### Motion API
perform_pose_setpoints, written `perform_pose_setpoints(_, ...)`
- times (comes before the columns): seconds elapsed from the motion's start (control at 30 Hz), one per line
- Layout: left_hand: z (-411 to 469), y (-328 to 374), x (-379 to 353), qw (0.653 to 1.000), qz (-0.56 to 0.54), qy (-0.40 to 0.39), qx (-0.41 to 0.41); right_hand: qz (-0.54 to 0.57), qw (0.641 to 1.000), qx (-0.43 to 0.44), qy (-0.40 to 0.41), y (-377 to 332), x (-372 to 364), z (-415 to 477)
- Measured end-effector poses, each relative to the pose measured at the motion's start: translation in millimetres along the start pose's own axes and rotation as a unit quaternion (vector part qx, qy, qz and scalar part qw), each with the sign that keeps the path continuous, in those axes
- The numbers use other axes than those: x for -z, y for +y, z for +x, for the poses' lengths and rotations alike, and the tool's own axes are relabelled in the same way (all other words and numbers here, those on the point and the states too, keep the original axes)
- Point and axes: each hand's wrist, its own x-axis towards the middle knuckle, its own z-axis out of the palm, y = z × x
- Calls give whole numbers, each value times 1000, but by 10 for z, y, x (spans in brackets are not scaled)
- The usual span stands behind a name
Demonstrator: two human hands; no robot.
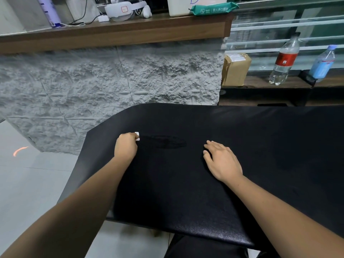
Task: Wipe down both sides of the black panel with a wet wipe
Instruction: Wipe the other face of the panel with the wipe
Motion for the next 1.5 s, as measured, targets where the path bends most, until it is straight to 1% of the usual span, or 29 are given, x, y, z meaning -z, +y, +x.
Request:
perform_pose_setpoints(0.13, 4, 94, -74, 1000, -11, 10, 28, -1, 1000, -2, 2, 0, -7, -3)
perform_pose_setpoints(0.23, -9, 236, -158, 1000, -9, 6, 18, -5, 1000, 0, 2, -2, -8, -5)
perform_pose_setpoints(0.33, -4, 495, -263, 1000, 8, -14, -8, -5, 1000, 1, 3, -9, -5, -4)
perform_pose_setpoints(0.5, -69, 1104, -500, 995, 22, -67, -66, -5, 1000, 2, 0, -1, -6, -5)
perform_pose_setpoints(0.63, -105, 1506, -629, 989, 38, -113, -93, -3, 1000, 3, 1, 2, -7, 0)
perform_pose_setpoints(0.8, 9, 1741, -656, 968, 105, -186, -129, -7, 1000, 4, -6, 8, -10, 10)
perform_pose_setpoints(0.83, 61, 1775, -633, 961, 121, -211, -134, -7, 1000, 4, -6, 10, -11, 10)
perform_pose_setpoints(0.93, 216, 1780, -570, 949, 124, -267, -117, -4, 1000, 3, -8, 13, -6, 9)
perform_pose_setpoints(1.0, 237, 1672, -519, 952, 129, -257, -108, -2, 1000, 2, -8, 13, -4, 3)
perform_pose_setpoints(1.03, 231, 1571, -510, 957, 133, -228, -118, -2, 1000, 2, -8, 15, -1, 3)
perform_pose_setpoints(1.1, 197, 1309, -507, 973, 123, -144, -129, -2, 1000, 3, -6, 15, 1, 3)
perform_pose_setpoints(1.17, 207, 1073, -484, 982, 111, -99, -117, -2, 1000, 2, -4, 16, -4, 1)
perform_pose_setpoints(1.33, 271, 643, -361, 993, 64, -45, -88, -2, 1000, 1, -1, 17, -4, -2)
perform_pose_setpoints(1.5, 330, 332, -260, 997, 51, -20, -55, -1, 1000, -1, -2, 19, -1, -3)
